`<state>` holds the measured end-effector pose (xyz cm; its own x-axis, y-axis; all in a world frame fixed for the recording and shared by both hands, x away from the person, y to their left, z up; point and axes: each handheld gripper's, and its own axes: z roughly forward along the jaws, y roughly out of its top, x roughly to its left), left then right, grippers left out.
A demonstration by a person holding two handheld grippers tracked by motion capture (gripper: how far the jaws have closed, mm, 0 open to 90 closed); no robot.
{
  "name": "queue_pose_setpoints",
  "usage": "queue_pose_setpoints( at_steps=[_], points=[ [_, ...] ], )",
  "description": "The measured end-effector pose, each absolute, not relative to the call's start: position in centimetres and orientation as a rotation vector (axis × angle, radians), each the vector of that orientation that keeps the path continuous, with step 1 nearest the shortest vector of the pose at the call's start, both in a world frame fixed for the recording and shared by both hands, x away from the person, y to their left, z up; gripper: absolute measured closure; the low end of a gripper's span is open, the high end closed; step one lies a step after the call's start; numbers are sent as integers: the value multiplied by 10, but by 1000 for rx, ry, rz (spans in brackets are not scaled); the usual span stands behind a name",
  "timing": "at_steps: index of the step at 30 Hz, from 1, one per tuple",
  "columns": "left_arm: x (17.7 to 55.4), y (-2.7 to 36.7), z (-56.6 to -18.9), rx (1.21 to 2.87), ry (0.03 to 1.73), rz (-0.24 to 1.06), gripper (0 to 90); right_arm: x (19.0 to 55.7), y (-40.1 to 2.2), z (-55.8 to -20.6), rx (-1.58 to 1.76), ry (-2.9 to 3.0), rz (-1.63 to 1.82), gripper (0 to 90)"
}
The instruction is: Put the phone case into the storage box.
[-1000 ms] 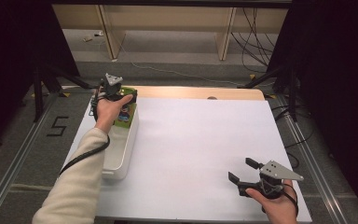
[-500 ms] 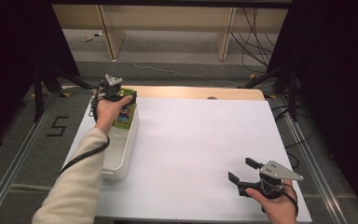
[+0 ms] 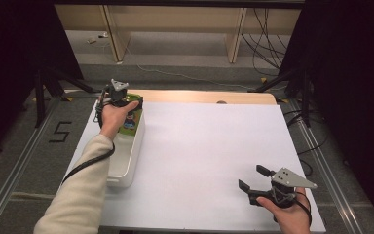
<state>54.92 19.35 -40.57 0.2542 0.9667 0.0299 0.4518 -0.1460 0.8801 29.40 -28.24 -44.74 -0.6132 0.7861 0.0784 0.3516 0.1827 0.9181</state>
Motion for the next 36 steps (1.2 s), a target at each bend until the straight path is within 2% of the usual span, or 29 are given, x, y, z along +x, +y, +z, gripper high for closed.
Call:
queue_pose_setpoints(
  at_steps=[36],
  points=[
    [550,194,-411,1742,1330,805,158,294,-282,-447,1066,2056,1411,154]
  ],
)
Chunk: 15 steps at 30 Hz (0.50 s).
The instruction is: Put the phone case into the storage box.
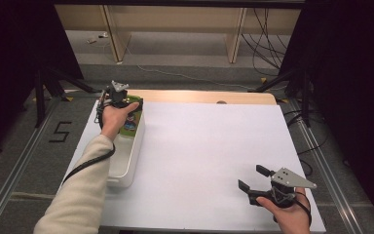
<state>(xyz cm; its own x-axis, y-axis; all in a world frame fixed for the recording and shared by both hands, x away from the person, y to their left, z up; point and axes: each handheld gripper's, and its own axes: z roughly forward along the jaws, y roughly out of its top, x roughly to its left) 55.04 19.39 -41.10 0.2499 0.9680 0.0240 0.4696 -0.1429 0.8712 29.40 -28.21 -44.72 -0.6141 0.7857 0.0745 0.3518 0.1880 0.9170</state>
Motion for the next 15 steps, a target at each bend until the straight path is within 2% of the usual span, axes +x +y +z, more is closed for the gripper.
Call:
queue_pose_setpoints(
  at_steps=[15],
  points=[
    [550,195,-411,1751,1340,791,156,294,-282,-447,1063,2057,1414,154]
  ],
)
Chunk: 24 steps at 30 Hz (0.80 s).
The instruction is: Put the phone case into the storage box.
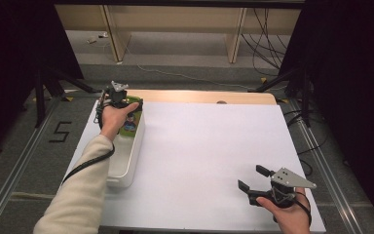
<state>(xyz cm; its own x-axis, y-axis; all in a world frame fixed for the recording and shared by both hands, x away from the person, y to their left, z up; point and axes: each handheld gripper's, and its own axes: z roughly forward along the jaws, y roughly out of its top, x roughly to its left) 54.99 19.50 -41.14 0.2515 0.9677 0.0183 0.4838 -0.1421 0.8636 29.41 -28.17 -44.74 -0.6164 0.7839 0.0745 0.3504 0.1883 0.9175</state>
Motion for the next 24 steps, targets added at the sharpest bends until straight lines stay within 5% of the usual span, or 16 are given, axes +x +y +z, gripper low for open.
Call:
queue_pose_setpoints(
  at_steps=[24],
  points=[
    [549,197,-410,1749,1361,775,153,294,-282,-447,1062,2064,1411,154]
  ],
)
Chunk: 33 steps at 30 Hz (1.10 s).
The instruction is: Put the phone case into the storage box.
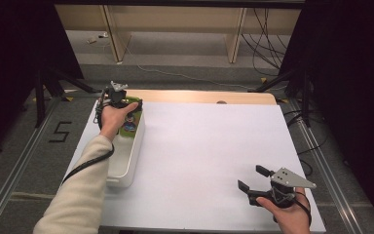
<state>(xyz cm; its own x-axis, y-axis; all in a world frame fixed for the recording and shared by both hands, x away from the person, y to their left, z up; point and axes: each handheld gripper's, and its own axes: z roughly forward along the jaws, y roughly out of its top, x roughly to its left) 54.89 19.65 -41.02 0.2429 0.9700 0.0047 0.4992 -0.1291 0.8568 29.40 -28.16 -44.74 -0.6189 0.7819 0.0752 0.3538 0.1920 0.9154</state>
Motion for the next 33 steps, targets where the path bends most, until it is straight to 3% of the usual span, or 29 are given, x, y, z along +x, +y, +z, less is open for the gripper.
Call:
queue_pose_setpoints(
  at_steps=[18,33],
  points=[
    [549,198,-410,1730,1366,762,140,294,-281,-448,1064,2071,1408,153],
    [547,198,-404,1700,1356,755,7,294,-281,-447,1067,2068,1405,153]
  ],
)
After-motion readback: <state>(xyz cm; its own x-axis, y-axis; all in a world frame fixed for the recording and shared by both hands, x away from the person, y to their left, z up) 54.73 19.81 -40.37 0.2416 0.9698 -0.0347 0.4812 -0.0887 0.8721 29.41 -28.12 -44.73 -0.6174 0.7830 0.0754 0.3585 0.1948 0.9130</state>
